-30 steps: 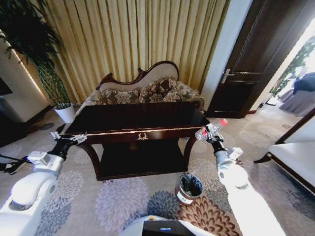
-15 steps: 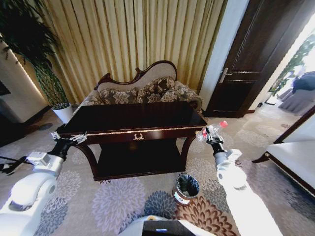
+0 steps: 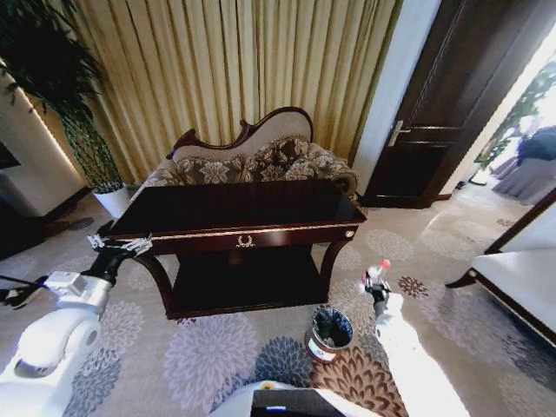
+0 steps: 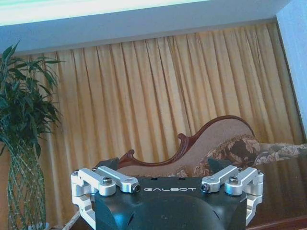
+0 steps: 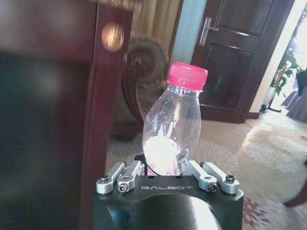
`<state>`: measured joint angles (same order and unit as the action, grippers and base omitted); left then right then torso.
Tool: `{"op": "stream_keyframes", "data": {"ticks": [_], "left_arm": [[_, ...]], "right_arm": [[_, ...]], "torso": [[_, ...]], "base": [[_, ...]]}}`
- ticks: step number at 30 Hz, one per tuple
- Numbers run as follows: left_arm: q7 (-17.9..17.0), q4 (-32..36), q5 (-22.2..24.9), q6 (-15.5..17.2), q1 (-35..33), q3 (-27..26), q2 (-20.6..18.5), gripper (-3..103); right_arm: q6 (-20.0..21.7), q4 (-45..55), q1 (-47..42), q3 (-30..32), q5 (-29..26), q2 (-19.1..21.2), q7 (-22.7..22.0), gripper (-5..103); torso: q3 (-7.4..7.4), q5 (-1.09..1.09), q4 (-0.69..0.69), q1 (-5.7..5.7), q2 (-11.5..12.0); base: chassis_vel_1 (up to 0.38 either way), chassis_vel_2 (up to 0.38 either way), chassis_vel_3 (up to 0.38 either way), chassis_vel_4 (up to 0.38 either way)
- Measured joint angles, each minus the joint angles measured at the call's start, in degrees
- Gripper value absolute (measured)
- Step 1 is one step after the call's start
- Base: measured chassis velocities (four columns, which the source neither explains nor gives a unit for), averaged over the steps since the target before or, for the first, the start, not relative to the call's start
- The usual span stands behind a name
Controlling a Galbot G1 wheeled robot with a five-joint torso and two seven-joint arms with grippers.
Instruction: Move to the front of the table and place the trash on the table into the trash bin.
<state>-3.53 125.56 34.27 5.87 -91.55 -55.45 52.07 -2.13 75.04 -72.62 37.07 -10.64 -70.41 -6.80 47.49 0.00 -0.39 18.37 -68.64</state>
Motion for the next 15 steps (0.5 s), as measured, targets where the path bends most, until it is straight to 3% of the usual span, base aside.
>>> {"op": "stream_keyframes", "data": {"ticks": [3,15], "left_arm": [[0.03,0.00,0.01,-0.16,-0.04,-0.17,0.61,100],[-0.18,1.97,0.12,1.14,1.21,0.27,1.19,100]], "right_arm": [[-0.78,-3.99,0.52,0.01,3.44,-1.64,0.00,28],[-2.49,-6.88,0.21,-0.09,5.57,-7.05,0.00,28]], "torso": [[0.00,0.02,0.02,0.00,0.00],[0.00,0.00,0.01,0.00,0.00]], "base": [[0.000,0.000,0.000,0.000],[0.000,0.000,0.000,0.000]]}}
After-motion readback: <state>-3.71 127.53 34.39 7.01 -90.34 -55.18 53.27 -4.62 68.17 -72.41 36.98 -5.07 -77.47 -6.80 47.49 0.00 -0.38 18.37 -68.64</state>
